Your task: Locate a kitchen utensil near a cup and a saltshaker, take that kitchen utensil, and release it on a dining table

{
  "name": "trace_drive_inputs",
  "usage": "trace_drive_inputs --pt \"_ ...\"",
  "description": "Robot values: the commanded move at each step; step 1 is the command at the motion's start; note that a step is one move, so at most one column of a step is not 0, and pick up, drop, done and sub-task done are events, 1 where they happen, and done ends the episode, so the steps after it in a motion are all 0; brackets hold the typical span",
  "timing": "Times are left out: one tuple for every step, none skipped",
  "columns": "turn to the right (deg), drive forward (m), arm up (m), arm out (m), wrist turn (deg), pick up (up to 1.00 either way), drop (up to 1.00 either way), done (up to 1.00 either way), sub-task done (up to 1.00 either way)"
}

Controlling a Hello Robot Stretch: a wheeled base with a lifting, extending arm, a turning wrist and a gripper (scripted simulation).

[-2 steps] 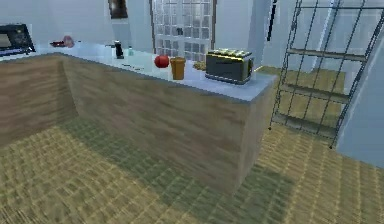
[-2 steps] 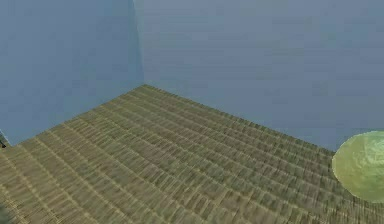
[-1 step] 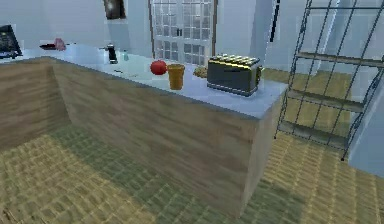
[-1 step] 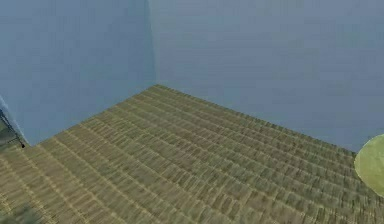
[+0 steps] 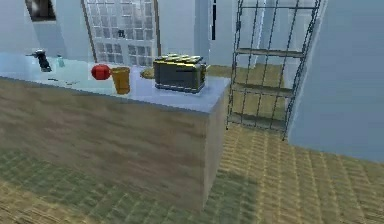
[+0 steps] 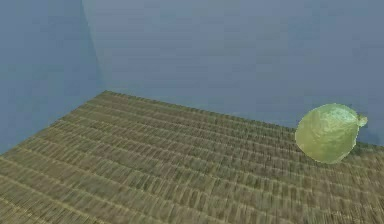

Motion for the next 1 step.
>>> trace_drive_inputs --pt "0.0 0.40 0.00 0.00 0.0 0.00 0.00 0.00 0.00"
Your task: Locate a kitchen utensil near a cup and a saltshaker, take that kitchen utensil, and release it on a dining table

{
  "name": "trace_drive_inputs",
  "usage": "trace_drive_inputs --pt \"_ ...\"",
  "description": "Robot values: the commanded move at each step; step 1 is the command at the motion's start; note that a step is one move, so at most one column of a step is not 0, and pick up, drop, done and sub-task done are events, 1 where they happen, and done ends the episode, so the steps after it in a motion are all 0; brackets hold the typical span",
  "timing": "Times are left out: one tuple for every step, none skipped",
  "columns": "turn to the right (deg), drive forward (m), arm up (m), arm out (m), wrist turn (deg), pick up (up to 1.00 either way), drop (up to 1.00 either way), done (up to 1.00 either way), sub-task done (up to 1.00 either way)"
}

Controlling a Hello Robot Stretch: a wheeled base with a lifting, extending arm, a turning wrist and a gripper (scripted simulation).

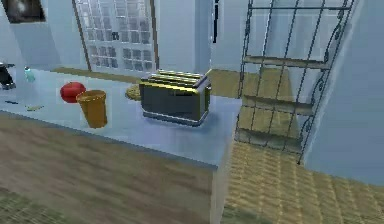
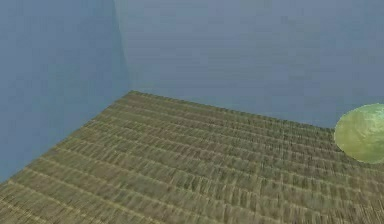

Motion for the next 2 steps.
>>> trace_drive_inputs --pt "-45.0 0.00 0.00 0.00 0.0 0.00 0.00 0.00 0.00" --pt "-21.0 0.00 0.00 0.00 0.0 0.00 0.00 0.00 0.00"
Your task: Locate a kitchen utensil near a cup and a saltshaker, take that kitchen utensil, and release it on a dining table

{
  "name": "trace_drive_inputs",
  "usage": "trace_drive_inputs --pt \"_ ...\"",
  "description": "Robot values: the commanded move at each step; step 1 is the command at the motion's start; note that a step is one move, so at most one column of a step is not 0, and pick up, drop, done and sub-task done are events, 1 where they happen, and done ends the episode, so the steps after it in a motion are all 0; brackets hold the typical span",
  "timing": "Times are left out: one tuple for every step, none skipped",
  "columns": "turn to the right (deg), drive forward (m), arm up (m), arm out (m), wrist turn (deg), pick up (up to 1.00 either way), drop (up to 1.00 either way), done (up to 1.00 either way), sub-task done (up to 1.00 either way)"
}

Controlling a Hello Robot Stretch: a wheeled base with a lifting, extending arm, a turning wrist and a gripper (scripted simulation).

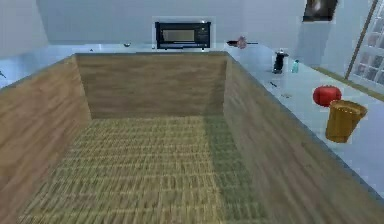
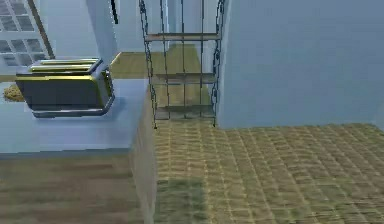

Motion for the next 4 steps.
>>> trace_drive_inputs --pt "0.0 0.90 0.00 0.00 0.0 0.00 0.00 0.00 0.00" --pt "-36.0 0.00 0.00 0.00 0.0 0.00 0.00 0.00 0.00" --pt "0.0 0.00 0.50 0.00 0.0 0.00 0.00 0.00 0.00" --pt "0.0 0.00 0.38 0.00 0.0 0.00 0.00 0.00 0.00"
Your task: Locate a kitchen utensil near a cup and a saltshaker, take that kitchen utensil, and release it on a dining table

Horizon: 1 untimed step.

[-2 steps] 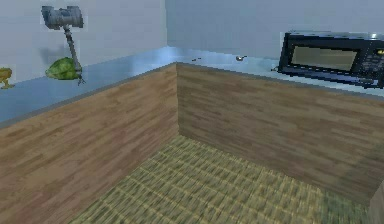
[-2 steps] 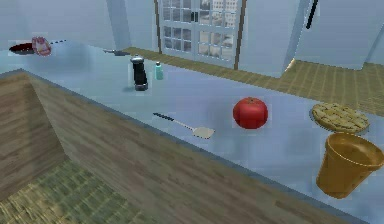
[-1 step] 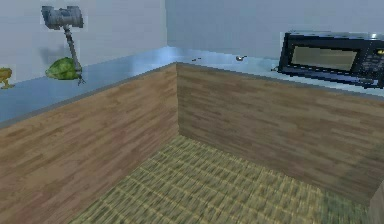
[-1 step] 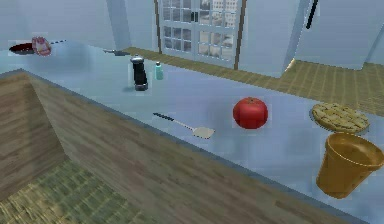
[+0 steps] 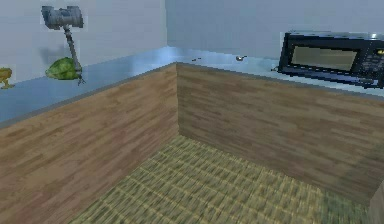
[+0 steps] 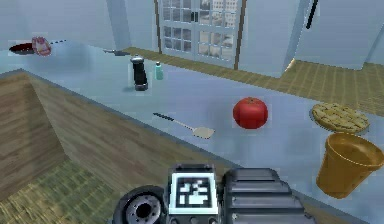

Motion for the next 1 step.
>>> trace_drive_inputs --pt "0.0 0.00 0.00 0.30 0.0 0.00 0.00 0.00 0.00"
